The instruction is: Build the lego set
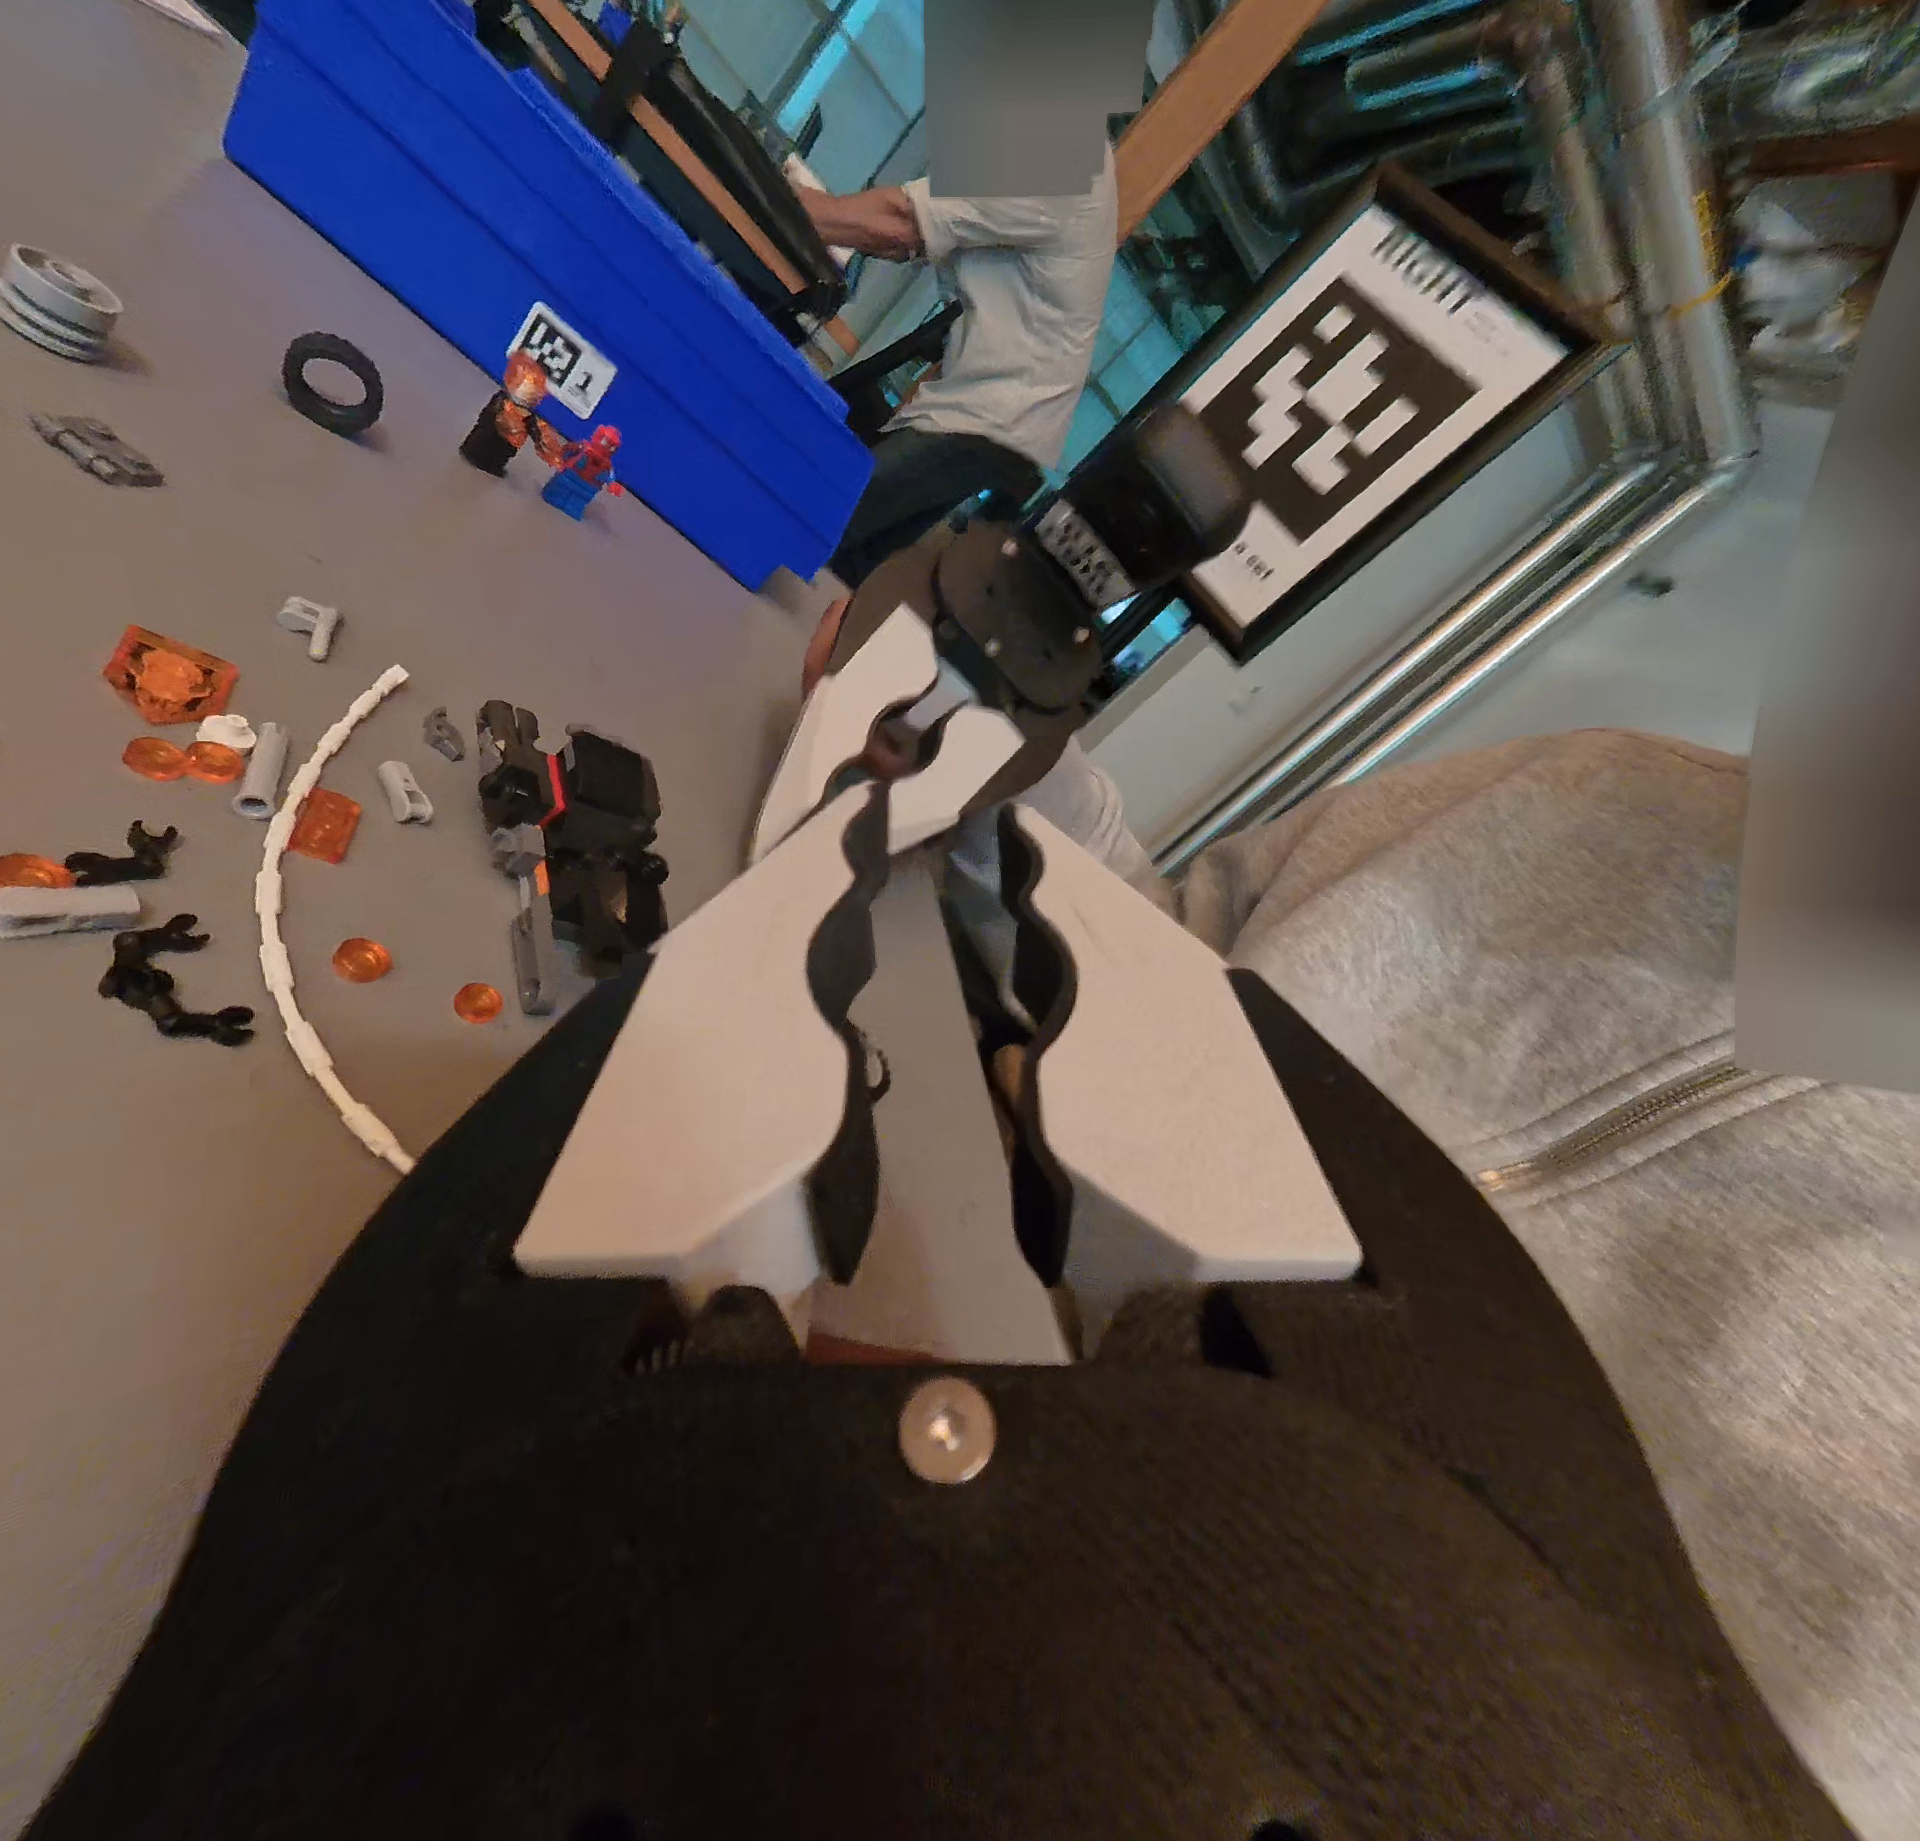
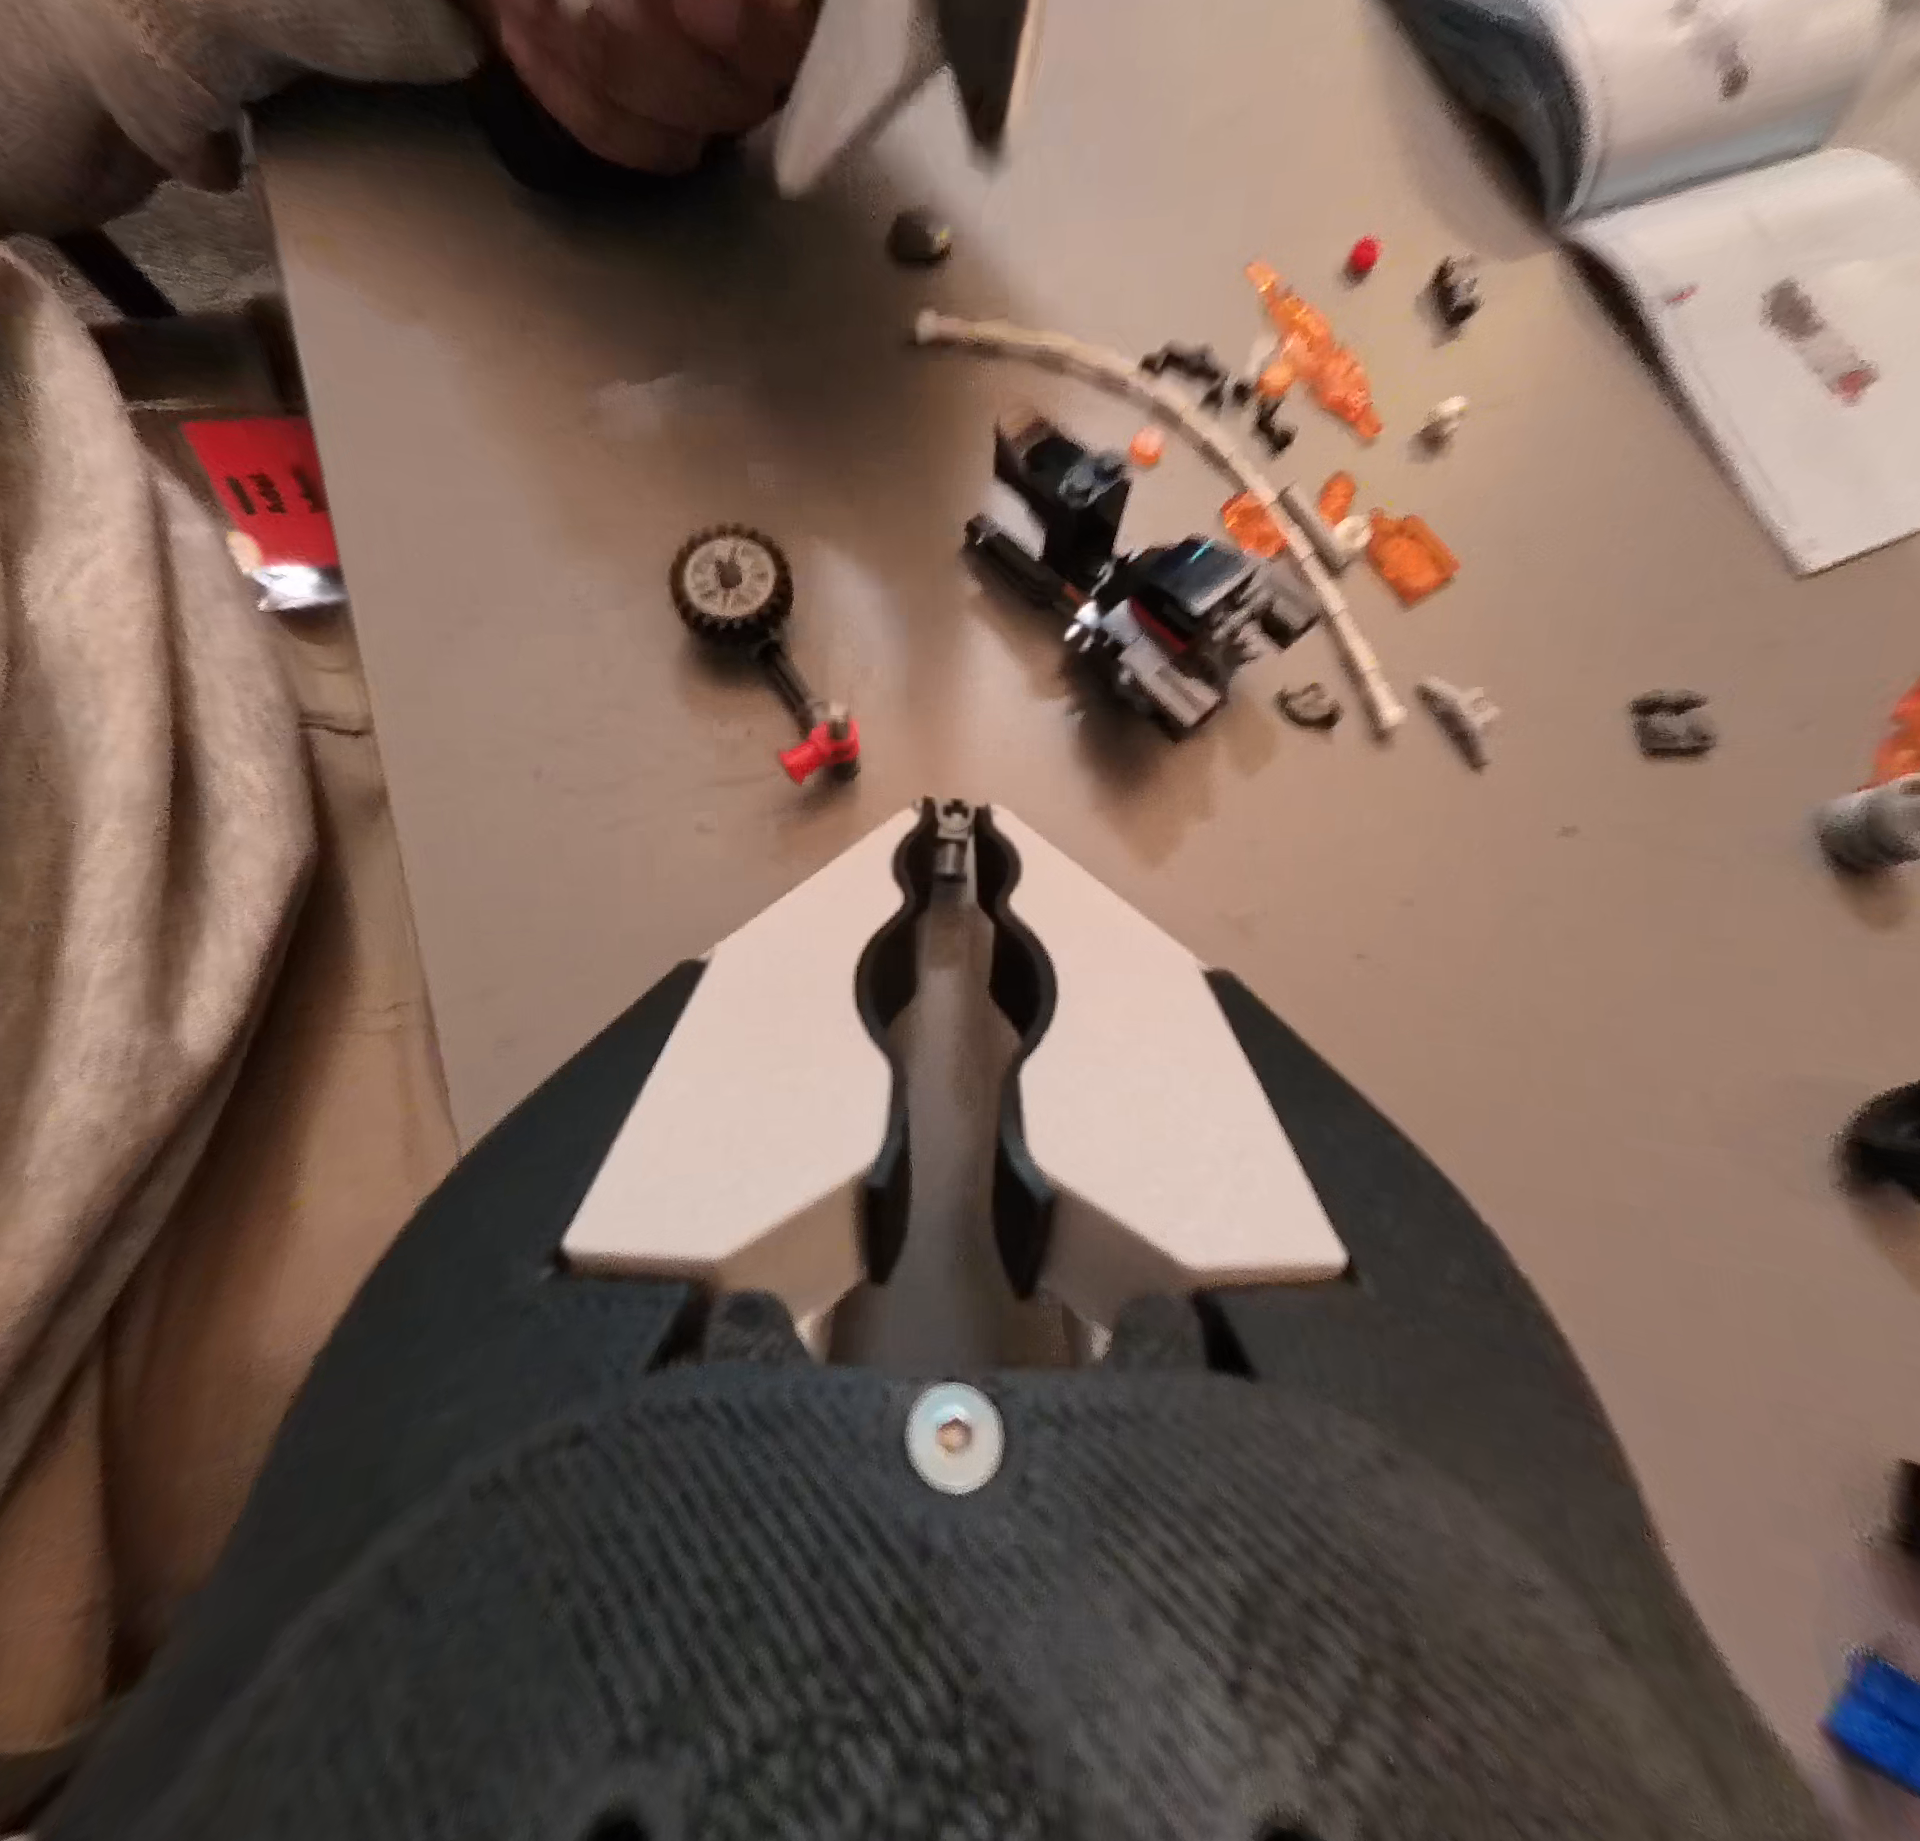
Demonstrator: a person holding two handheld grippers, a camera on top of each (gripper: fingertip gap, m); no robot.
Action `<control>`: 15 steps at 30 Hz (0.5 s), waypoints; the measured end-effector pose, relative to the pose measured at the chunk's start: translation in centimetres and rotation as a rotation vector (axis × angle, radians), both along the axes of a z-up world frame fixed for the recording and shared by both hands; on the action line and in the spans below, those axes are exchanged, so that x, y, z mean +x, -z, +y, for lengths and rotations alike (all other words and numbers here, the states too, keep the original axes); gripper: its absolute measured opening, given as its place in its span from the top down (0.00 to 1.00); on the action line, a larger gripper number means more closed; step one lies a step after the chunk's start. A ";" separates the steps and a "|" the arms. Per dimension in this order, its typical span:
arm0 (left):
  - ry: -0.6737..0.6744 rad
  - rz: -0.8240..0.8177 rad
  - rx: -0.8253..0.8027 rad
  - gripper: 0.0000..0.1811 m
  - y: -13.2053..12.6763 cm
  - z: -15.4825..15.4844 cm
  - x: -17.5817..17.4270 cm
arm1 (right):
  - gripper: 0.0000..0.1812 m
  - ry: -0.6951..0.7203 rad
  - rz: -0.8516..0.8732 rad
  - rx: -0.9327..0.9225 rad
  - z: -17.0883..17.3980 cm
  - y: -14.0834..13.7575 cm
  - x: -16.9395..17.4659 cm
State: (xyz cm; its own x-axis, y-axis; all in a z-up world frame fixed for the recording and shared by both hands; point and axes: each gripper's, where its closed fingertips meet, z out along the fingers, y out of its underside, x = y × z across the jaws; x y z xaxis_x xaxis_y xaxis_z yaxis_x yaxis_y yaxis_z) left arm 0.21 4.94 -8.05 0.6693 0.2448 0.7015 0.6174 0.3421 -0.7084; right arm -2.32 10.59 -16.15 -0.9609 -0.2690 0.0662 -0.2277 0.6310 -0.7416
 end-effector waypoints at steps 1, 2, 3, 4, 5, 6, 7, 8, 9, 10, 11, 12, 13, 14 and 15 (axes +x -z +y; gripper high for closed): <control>-0.002 0.014 -0.061 0.83 0.3 0.5 0.5 | 0.97 0.004 0.026 -0.026 -0.3 -0.8 -0.1; 0.002 0.040 -0.139 0.78 0.5 1.4 1.3 | 0.97 -0.007 0.048 -0.058 -0.7 -1.9 0.0; -0.004 0.066 -0.229 0.75 0.8 2.2 2.1 | 0.98 -0.035 0.066 -0.097 -1.2 -3.0 0.5; -0.038 0.079 -0.332 0.71 1.5 2.7 2.7 | 0.98 -0.082 0.080 -0.138 -1.6 -4.1 1.3; -0.086 0.087 -0.434 0.69 2.3 3.0 3.0 | 0.97 -0.142 0.089 -0.167 -2.0 -4.9 2.2; -0.130 0.088 -0.513 0.70 3.1 3.1 3.5 | 0.98 -0.205 0.095 -0.177 -2.2 -5.3 3.0; -0.172 0.074 -0.563 0.71 3.7 3.3 3.8 | 0.97 -0.266 0.095 -0.168 -2.3 -5.3 3.8; -0.206 0.050 -0.592 0.73 4.2 3.4 4.0 | 0.97 -0.321 0.088 -0.146 -2.4 -5.1 4.5; -0.224 0.035 -0.605 0.73 4.6 3.6 4.2 | 0.98 -0.368 0.078 -0.121 -2.5 -4.8 4.9; -0.238 0.024 -0.617 0.74 4.9 3.6 4.2 | 0.97 -0.409 0.067 -0.101 -2.6 -4.4 5.3; -0.254 0.008 -0.633 0.75 5.1 3.5 4.0 | 0.98 -0.442 0.060 -0.090 -2.8 -4.0 5.5; -0.260 -0.004 -0.646 0.75 5.4 3.3 3.9 | 0.98 -0.468 0.056 -0.085 -3.0 -3.5 5.5; -0.264 -0.016 -0.656 0.76 5.6 3.2 3.7 | 0.98 -0.487 0.050 -0.081 -3.1 -3.0 5.4; -0.271 -0.033 -0.670 0.76 5.9 3.1 3.6 | 0.98 -0.502 0.040 -0.075 -3.2 -2.6 5.4; -0.269 -0.049 -0.691 0.76 6.3 3.1 3.5 | 0.98 -0.513 0.028 -0.068 -3.3 -2.3 5.4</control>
